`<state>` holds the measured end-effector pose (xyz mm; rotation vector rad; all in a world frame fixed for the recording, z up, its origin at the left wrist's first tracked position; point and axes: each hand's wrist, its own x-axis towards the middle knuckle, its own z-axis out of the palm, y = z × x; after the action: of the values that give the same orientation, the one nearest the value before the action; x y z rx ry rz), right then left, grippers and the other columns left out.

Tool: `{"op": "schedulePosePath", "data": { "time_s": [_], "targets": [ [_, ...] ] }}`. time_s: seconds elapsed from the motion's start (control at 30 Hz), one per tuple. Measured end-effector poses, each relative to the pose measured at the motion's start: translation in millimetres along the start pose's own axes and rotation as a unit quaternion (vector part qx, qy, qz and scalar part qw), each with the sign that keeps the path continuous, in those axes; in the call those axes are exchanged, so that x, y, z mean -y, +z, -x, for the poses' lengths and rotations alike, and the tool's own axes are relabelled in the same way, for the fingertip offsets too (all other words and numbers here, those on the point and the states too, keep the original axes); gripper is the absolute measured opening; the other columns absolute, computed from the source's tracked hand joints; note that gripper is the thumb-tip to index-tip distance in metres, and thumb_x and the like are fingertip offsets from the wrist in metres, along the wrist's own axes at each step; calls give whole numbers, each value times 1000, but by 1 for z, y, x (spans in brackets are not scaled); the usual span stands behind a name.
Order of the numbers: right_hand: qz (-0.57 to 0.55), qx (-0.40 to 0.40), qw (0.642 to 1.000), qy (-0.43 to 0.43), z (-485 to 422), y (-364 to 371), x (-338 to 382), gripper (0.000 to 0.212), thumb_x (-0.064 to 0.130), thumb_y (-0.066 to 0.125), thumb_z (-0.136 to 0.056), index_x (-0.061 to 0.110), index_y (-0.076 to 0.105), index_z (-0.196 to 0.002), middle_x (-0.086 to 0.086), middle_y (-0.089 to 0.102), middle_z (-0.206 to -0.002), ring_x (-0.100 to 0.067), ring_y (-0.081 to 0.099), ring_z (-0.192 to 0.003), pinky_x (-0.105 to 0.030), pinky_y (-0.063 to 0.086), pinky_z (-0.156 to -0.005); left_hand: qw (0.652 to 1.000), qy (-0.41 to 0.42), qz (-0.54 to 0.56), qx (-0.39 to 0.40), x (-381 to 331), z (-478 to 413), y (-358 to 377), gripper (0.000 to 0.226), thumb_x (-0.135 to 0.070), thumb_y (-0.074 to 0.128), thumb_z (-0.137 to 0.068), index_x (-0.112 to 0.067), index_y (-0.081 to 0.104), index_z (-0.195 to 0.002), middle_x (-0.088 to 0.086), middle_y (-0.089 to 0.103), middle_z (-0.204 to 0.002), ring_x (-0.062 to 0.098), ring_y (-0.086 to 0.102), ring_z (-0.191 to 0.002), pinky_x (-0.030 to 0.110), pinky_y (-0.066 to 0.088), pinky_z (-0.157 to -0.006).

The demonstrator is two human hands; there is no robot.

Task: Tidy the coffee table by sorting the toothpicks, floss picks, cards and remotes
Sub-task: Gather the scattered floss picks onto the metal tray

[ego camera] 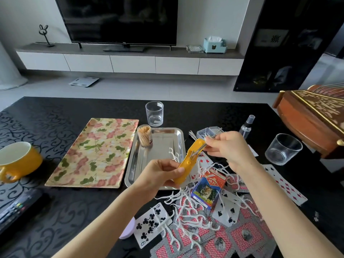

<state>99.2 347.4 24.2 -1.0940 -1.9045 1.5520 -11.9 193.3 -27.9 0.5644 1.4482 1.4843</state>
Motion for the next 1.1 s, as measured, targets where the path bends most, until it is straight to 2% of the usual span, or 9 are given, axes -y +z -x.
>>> {"op": "schedulePosePath", "data": {
  "time_s": [0.27,0.4,0.5,0.6,0.67,0.8,0.93,1.03,1.1],
  "targets": [
    [113,-3,993,-46,3,-2,14,14,14,65,-88,4,67,-79,-12,72,-84,-17,71,-76,-39,59,-75,996,69,-43,-31,3,-1,8,5,-2,69,-77,-7,67,-75,3,71,-67,15,63,-55,24,54,-52],
    [114,1,992,-61,7,-1,28,12,17,66,-87,5,70,-86,-9,71,-83,-15,70,-74,-34,59,-76,988,105,-99,-59,-4,-5,11,11,-1,64,-83,-12,62,-80,5,73,-81,18,67,-69,28,57,-62],
    [169,5,979,-114,16,-4,40,14,22,66,-87,8,70,-85,-1,68,-76,-8,66,-60,-14,51,-57,982,104,-152,-39,-15,-9,18,18,3,51,-92,-15,51,-90,13,71,-99,24,70,-86,36,59,-72],
    [238,-2,959,-152,24,-1,43,17,27,65,-87,12,68,-80,4,64,-68,-5,61,-51,-11,43,-47,989,84,-118,-15,-30,-12,26,27,7,43,-93,-13,49,-110,11,67,-103,21,66,-89,37,58,-79],
    [198,13,971,-134,25,1,40,16,24,67,-86,11,68,-78,1,66,-68,-9,65,-55,-18,52,-55,999,45,-28,2,-38,-13,29,35,13,41,-90,-11,51,-114,11,64,-99,21,64,-86,37,57,-78],
    [38,50,996,-64,28,-4,39,13,11,65,-86,9,67,-74,-7,71,-69,-18,71,-66,-29,60,-65,997,-3,74,22,-50,-10,29,34,18,38,-84,-7,57,-95,13,62,-82,22,63,-73,37,55,-76],
    [1,76,997,-28,36,-7,32,14,11,63,-88,6,66,-75,-9,72,-70,-22,72,-68,-34,60,-68,997,-39,56,46,-52,-6,27,15,-14,40,-96,-12,55,-93,8,56,-80,19,55,-71,35,52,-72],
    [16,113,993,-17,43,-4,23,12,11,62,-88,1,66,-83,-11,73,-77,-21,73,-71,-38,60,-74,995,-77,6,71,-51,-8,26,54,-62,32,-88,-20,64,-98,5,64,-95,20,60,-90,35,51,-78],
    [51,103,992,-54,45,0,18,14,17,63,-88,4,69,-87,-6,74,-80,-17,72,-74,-38,59,-78,992,-105,-6,67,-51,-7,30,66,-73,33,-75,-20,65,-97,7,63,-106,22,59,-100,37,51,-82]
  ]
}}
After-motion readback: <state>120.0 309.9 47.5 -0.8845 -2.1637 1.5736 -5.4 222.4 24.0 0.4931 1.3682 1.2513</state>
